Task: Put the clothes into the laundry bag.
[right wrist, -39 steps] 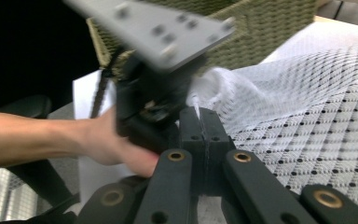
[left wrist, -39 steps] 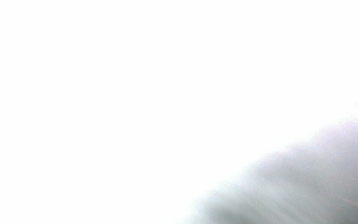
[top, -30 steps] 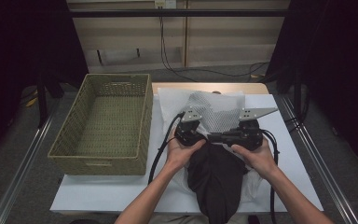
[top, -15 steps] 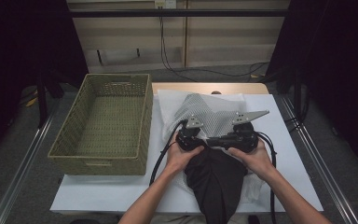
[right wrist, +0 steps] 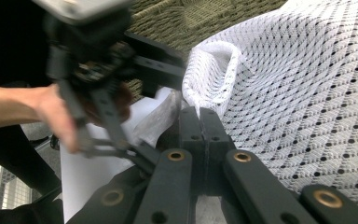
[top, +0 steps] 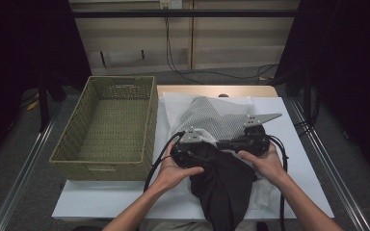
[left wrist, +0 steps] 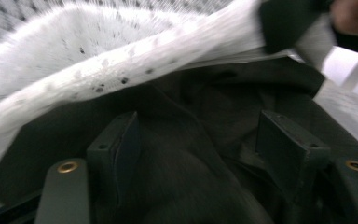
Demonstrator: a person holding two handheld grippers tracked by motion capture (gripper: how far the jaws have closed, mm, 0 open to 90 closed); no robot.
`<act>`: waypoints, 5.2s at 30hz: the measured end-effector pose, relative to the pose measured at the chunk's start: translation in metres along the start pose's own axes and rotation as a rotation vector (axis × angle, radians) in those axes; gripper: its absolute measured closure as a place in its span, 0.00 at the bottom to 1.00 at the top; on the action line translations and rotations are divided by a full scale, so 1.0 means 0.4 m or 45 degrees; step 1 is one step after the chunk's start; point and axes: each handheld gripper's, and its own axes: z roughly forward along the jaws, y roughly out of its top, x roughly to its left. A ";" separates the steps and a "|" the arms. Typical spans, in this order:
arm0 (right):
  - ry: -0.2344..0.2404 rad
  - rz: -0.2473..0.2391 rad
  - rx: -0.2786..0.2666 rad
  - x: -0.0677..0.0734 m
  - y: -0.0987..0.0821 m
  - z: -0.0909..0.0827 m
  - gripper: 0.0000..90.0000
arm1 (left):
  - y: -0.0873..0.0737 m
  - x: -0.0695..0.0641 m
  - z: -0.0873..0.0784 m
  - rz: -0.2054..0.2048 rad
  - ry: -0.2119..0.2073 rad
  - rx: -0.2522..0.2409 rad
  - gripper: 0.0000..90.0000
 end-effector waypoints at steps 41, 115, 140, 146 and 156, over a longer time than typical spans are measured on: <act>0.011 -0.014 0.023 0.006 -0.002 0.011 1.00 | -0.142 -0.221 0.056 0.321 -0.299 0.293 0.37; 0.053 -0.035 -0.020 0.018 0.018 -0.017 1.00 | 0.052 0.062 0.099 -0.055 0.132 -0.035 0.93; 0.059 -0.010 0.076 -0.004 -0.013 0.022 1.00 | 0.025 0.114 0.146 -0.175 0.201 -0.003 0.83; 0.056 0.000 0.073 -0.010 -0.017 0.021 1.00 | 0.022 0.092 0.103 -0.123 0.189 0.022 0.69; 0.039 0.006 0.066 -0.015 -0.016 0.013 1.00 | 0.013 0.052 0.029 -0.072 0.156 -0.014 0.44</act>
